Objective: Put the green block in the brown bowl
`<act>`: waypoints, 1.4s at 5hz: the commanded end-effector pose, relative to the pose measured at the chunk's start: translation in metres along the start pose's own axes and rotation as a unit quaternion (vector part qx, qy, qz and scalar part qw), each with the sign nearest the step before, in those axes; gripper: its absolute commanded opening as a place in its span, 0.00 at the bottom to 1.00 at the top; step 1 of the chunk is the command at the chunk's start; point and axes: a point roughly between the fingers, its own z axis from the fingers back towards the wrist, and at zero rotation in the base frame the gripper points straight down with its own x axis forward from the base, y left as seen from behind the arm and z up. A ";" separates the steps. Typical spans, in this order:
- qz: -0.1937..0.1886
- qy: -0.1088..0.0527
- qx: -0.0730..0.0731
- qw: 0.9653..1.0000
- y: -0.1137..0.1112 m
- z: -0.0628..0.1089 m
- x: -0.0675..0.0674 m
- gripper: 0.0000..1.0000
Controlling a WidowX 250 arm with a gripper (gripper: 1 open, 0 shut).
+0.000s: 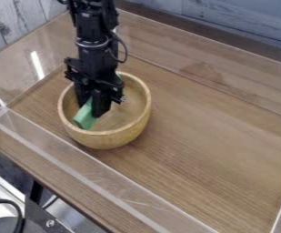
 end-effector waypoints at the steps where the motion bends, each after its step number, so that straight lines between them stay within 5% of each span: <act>1: -0.002 -0.016 0.008 1.000 0.002 0.008 0.008 0.00; 6: -0.002 -0.006 0.000 1.000 -0.004 0.006 0.011 0.00; 7: -0.001 -0.006 -0.002 1.000 -0.005 0.010 0.011 1.00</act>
